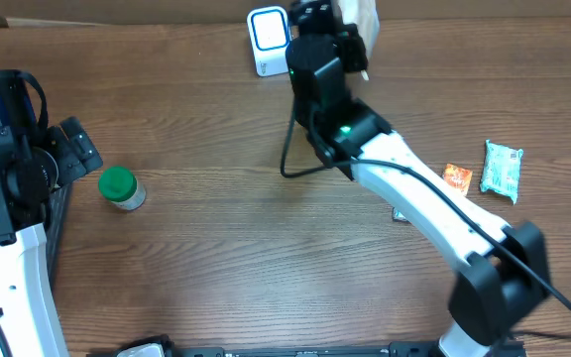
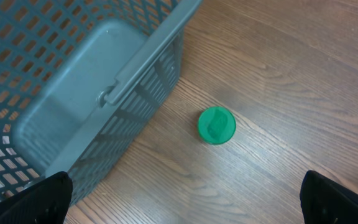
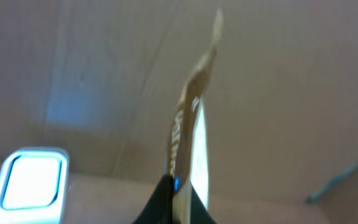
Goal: Scan the item barcode
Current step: 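Hold the bag's barcode under the white scanner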
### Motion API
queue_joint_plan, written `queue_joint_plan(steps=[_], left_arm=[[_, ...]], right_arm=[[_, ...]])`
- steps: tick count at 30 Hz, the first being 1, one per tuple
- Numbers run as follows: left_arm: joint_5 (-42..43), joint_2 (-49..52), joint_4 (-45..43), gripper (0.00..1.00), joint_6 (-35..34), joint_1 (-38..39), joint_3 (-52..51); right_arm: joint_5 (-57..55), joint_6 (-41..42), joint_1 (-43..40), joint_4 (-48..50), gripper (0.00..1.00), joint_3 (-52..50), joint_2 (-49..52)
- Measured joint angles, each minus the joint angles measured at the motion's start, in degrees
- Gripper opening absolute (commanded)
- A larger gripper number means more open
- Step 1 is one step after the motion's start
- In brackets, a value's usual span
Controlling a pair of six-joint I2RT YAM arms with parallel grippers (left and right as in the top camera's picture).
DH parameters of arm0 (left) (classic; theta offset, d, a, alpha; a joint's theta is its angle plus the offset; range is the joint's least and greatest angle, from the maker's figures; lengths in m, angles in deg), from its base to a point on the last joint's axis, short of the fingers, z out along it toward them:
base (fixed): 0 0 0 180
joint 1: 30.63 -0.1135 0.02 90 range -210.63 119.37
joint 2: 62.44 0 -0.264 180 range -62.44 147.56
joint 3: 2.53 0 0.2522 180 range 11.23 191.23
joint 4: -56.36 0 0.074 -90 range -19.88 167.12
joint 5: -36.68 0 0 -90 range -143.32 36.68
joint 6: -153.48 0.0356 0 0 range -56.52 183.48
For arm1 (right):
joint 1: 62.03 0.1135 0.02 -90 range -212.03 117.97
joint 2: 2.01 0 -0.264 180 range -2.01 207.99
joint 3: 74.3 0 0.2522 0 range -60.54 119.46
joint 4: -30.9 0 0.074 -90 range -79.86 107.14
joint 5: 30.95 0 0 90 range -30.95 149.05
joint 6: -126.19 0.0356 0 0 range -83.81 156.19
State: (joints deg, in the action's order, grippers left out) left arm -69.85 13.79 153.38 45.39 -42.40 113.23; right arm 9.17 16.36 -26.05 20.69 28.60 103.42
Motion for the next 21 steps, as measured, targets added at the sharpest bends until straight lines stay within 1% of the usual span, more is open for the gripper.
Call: queue_joint_plan(steps=[1, 3, 4, 5, 6, 7, 11, 14, 21], left_arm=[[0.0, 0.0, 0.0, 1.0, 0.0, 0.0, 0.0], [0.0, 0.0, -0.1, 1.0, 0.0, 0.0, 0.0], [0.0, 0.0, 0.0, 1.0, 0.0, 0.0, 0.0], [0.0, 0.0, 0.0, 1.0, 0.0, 0.0, 0.0], [0.0, 0.0, 0.0, 1.0, 0.0, 0.0, 0.0], [0.0, 0.0, 0.0, 1.0, 0.0, 0.0, 0.0], [0.0, 0.0, 0.0, 1.0, 0.0, 0.0, 0.0], [0.0, 0.0, 0.0, 1.0, 0.0, 0.0, 0.0], [0.0, 0.0, 0.0, 1.0, 0.0, 0.0, 0.0]], right_arm=[[0.0, -4.1, 0.0, 4.9, 0.04, 0.1, 2.1], [0.0, -10.0, 0.0, 11.3, 0.04, -0.1, 5.5], [0.7, -15.1, 0.0, 17.2, 0.04, 0.0, 8.4], [1.0, -17.0, 0.0, 18.2, 0.04, 0.0, 9.4], [1.7, -20.9, 0.0, 24.7, 0.04, -0.2, 11.6], [3.0, -24.5, 0.0, 28.5, 0.04, -0.2, 13.4], [9.4, -32.2, 0.0, 34.8, 0.04, -0.2, 17.0], [13.7, -34.3, 0.0, 38.3, 0.04, -0.2, 17.6], [23.0, -35.9, -0.1, 40.8, 0.04, -0.2, 18.0]])
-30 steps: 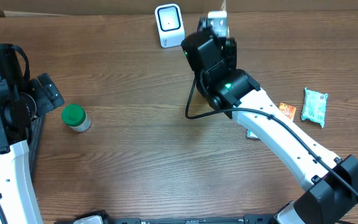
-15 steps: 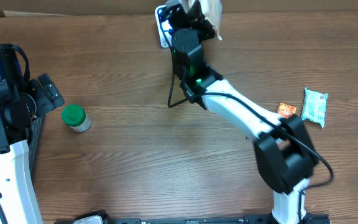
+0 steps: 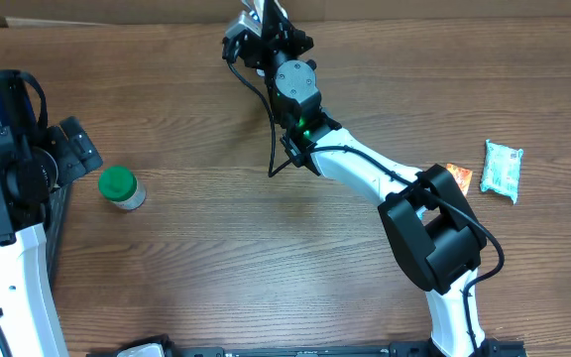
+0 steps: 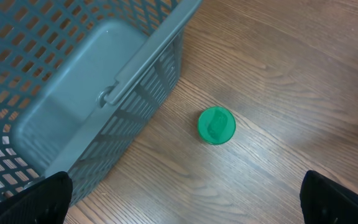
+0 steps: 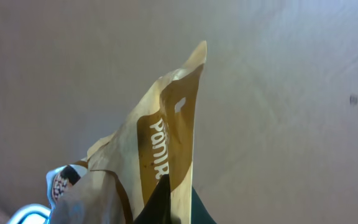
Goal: Scan the item barcode
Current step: 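Hold the bag's barcode under the white scanner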
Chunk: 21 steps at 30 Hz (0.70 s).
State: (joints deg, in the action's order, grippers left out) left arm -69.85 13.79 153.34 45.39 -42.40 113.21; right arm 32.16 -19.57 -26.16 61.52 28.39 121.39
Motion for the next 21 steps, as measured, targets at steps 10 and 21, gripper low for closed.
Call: queue_joint_plan(steps=[10, 21], left_arm=[[0.0, 0.0, 0.0, 1.0, 0.0, 0.0, 0.0], [0.0, 0.0, 0.0, 1.0, 0.0, 0.0, 0.0]], right_arm=[[4.1, -13.5, -4.1, 4.5, 0.04, 11.3, 12.8], [5.6, -13.4, -6.3, 4.0, 0.04, 11.7, 13.2]])
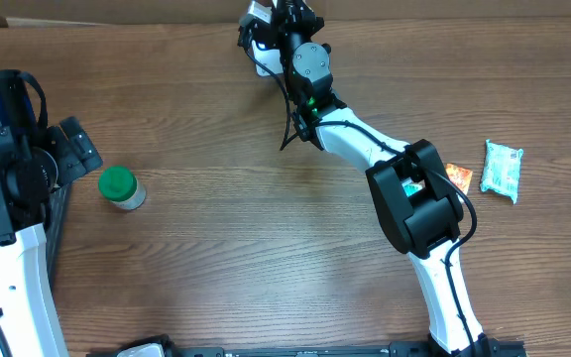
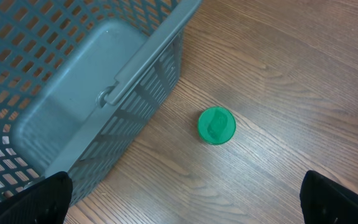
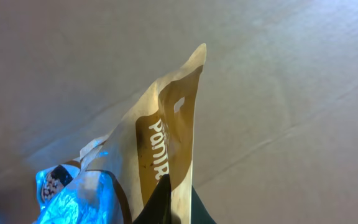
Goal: Scan the item barcode
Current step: 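Hold the bag's barcode under the white scanner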
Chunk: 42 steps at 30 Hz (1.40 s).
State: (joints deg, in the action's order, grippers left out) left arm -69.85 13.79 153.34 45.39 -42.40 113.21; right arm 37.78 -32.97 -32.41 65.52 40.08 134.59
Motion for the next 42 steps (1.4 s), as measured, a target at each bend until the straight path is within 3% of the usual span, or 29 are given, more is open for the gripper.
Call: queue_joint_plan(steps=[10, 24, 39, 42], left_arm=[[0.0, 0.0, 0.0, 1.0, 0.0, 0.0, 0.0], [0.0, 0.0, 0.0, 1.0, 0.0, 0.0, 0.0], [0.0, 0.0, 0.0, 1.0, 0.0, 0.0, 0.0], [0.0, 0.0, 0.0, 1.0, 0.0, 0.0, 0.0]], right_arm=[[0.9, 0.1, 0.8, -7.6, 0.04, 0.3, 0.0], [2.9, -0.3, 8.0, -16.3, 0.04, 0.5, 0.0], [2.9, 0.2, 7.9, -16.3, 0.04, 0.5, 0.0], [2.8, 2.4, 8.0, -12.5, 0.04, 0.5, 0.0]])
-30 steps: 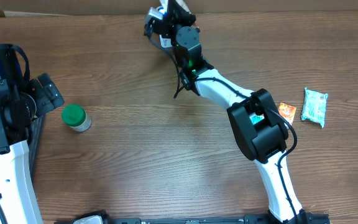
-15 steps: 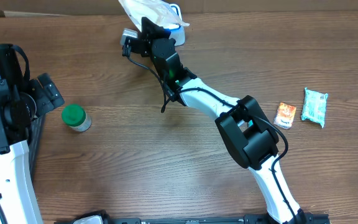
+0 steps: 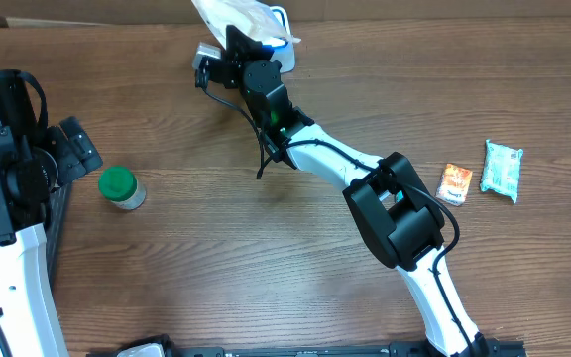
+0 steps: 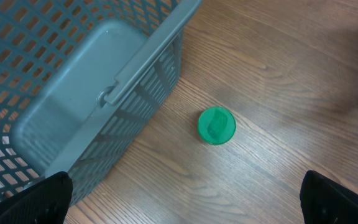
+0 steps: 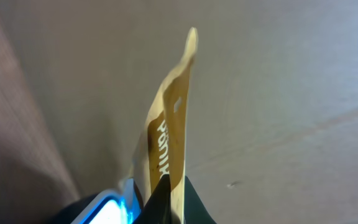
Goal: Scan the item barcode
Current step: 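Hold the bag's barcode under the white scanner, then carry the bag right and drop it beside the scanned packs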
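My right gripper (image 3: 228, 45) reaches to the far back of the table and is shut on a tan and brown snack pouch (image 3: 232, 18). The right wrist view shows the pouch (image 5: 169, 134) edge-on, rising from my shut gripper (image 5: 169, 194). The white scanner (image 3: 285, 20) with its blue light stands just right of the pouch, mostly covered by it; its glow (image 5: 107, 210) shows at bottom left of the wrist view. My left gripper (image 4: 188, 208) hangs open above the table at the left, nothing between its fingertips (image 4: 42, 199).
A green-lidded jar (image 3: 120, 186) stands at the left, also in the left wrist view (image 4: 216, 126), next to a grey plastic basket (image 4: 73, 81). An orange packet (image 3: 455, 181) and a teal packet (image 3: 502, 169) lie at the right. A cardboard wall (image 5: 278, 74) backs the table.
My right gripper has moved left along the back edge and turned, so the pouch now shows edge-on with the scanner's glow beside it. The left arm has not moved.
The right gripper first held the pouch up just right of the scanner. Then it was over the scanner with the pouch's face turned. Then blue light lay on the pouch's lower corner. Now the gripper is left of the scanner, pouch over it. The left arm stayed put.
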### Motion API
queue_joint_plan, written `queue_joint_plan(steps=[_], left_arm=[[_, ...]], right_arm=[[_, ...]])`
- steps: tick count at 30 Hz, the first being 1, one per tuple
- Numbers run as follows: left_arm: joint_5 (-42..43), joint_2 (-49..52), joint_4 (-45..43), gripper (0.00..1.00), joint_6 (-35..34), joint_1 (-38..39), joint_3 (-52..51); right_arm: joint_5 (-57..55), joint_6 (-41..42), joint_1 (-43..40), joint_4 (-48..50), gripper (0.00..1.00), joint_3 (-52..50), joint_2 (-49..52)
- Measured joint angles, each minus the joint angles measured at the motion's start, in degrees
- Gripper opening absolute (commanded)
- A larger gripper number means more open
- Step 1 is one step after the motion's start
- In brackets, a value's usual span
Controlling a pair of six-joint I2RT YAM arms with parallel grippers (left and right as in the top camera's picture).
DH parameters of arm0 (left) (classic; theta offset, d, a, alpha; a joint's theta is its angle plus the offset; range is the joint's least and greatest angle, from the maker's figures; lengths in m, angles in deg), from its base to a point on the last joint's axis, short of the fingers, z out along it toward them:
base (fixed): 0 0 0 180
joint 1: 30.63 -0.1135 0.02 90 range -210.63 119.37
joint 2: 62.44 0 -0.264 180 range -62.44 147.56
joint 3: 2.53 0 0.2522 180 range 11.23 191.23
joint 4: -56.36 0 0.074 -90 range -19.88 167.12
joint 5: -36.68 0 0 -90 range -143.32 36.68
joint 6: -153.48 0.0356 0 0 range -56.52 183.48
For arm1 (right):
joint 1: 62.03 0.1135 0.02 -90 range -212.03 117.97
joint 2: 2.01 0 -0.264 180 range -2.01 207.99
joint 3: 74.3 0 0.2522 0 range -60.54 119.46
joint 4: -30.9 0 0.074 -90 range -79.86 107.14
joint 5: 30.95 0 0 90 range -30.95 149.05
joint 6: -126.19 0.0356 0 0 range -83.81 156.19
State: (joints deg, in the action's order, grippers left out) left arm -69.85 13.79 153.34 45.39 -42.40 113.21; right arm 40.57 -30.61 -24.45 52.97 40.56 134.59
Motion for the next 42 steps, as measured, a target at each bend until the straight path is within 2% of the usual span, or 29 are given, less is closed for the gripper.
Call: queue_joint_plan(steps=[1, 4, 9, 12, 16, 17, 19, 22, 27, 30, 32, 35, 42], left_arm=[[0.0, 0.0, 0.0, 1.0, 0.0, 0.0, 0.0], [0.0, 0.0, 0.0, 1.0, 0.0, 0.0, 0.0], [0.0, 0.0, 0.0, 1.0, 0.0, 0.0, 0.0], [0.0, 0.0, 0.0, 1.0, 0.0, 0.0, 0.0], [0.0, 0.0, 0.0, 1.0, 0.0, 0.0, 0.0], [0.0, 0.0, 0.0, 0.99, 0.0, 0.0, 0.0], [0.0, 0.0, 0.0, 0.99, 0.0, 0.0, 0.0], [0.0, 0.0, 0.0, 1.0, 0.0, 0.0, 0.0], [0.0, 0.0, 0.0, 1.0, 0.0, 0.0, 0.0], [0.0, 0.0, 0.1, 1.0, 0.0, 0.0, 0.0], [0.0, 0.0, 0.1, 0.99, 0.0, 0.0, 0.0], [0.0, 0.0, 0.1, 1.0, 0.0, 0.0, 0.0], [0.0, 0.0, 0.0, 0.99, 0.0, 0.0, 0.0]], right_arm=[[-0.4, 1.9, 0.0, 4.8, 0.04, 0.1, 0.0], [-1.0, 4.1, 0.0, 7.9, 0.04, 0.2, -0.6], [-4.1, 9.6, 0.1, 2.4, 0.04, 0.2, -6.5], [-6.6, 16.7, 0.1, -13.8, 0.04, 0.5, -14.6], [-8.2, 32.7, 0.1, -39.0, 0.04, 0.7, -27.7], [-8.6, 43.0, 0.0, -50.3, 0.04, 0.8, -34.1], [-8.3, 56.3, -0.2, -64.0, 0.04, 1.2, -41.4], [-7.2, 71.8, -1.7, -78.9, 0.04, 1.4, -50.4], [-5.4, 87.8, -8.0, -100.2, 0.04, 1.6, -59.1], [-4.8, 94.6, -12.5, -110.9, 0.04, 1.6, -60.0], [-4.1, 97.8, -15.9, -113.3, 0.04, 0.3, -59.9], [-2.9, 100.5, -20.3, -111.7, 0.04, -4.4, -59.8], [-1.5, 102.2, -29.1, -97.2, 0.04, -19.6, -59.0]])
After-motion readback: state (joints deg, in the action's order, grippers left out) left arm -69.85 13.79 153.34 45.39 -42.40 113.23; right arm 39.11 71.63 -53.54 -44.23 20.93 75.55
